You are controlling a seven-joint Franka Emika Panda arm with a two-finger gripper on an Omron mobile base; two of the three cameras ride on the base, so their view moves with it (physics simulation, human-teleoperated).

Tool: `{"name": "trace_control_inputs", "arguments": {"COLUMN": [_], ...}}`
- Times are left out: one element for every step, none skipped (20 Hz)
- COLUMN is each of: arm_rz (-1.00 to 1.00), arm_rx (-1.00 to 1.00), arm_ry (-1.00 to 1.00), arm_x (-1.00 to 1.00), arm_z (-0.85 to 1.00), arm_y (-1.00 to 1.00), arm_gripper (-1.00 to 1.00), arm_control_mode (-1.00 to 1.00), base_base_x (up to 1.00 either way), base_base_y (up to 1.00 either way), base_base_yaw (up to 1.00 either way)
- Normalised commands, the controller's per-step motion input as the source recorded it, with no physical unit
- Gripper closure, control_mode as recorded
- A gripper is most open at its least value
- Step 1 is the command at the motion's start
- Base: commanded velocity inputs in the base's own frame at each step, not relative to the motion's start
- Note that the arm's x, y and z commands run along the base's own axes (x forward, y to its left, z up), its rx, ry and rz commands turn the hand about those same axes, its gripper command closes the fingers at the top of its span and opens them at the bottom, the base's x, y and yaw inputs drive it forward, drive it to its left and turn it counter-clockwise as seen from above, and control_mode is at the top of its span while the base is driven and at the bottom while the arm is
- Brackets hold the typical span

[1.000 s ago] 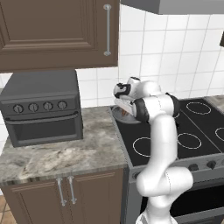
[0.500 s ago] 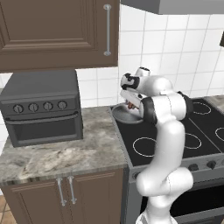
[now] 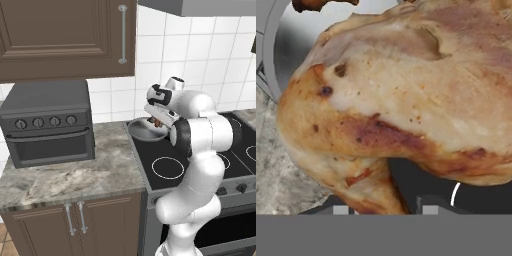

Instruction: Take the chicken drumsticks from the pan and place one on each plate on the dining counter.

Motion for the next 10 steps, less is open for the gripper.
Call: {"name": "trace_control_inputs", "arguments": {"arm_rz": [0.11, 0.10, 0.10, 0.08, 0.07, 0.05, 0.05, 0.07, 0.08, 0.09], "arm_rx": [-0.05, -0.10, -0.11, -0.12, -0.10, -0.11, -0.09, -0.09, -0.08, -0.08], "arm_ry": [-0.03, -0.04, -0.10, -0.11, -0.09, -0.03, -0.05, -0.09, -0.11, -0.12], "arm_x": [-0.62, -0.63, -0.69, -0.66, -0.64, -0.58, -0.59, -0.53, -0.51, -0.50], "arm_z": [0.50, 0.49, 0.47, 0.42, 0.34, 0.26, 0.26, 0.24, 0.22, 0.22], "arm_y": [0.00, 0.00, 0.00, 0.00, 0.00, 0.00, 0.00, 0.00, 0.00, 0.00], "arm_gripper": [1.00, 1.00, 1.00, 1.00, 1.00, 1.00, 1.00, 1.00, 1.00, 1.00], "arm_control_mode": [-1.00, -1.00, -1.00, -1.00, -1.00, -1.00, -1.00, -1.00, -1.00, -1.00], "base_base_x": [0.00, 0.00, 0.00, 0.00, 0.00, 0.00, 0.00, 0.00, 0.00, 0.00], "base_base_y": [0.00, 0.00, 0.00, 0.00, 0.00, 0.00, 0.00, 0.00, 0.00, 0.00], "base_base_yaw": [0.00, 0.00, 0.00, 0.00, 0.00, 0.00, 0.00, 0.00, 0.00, 0.00]}}
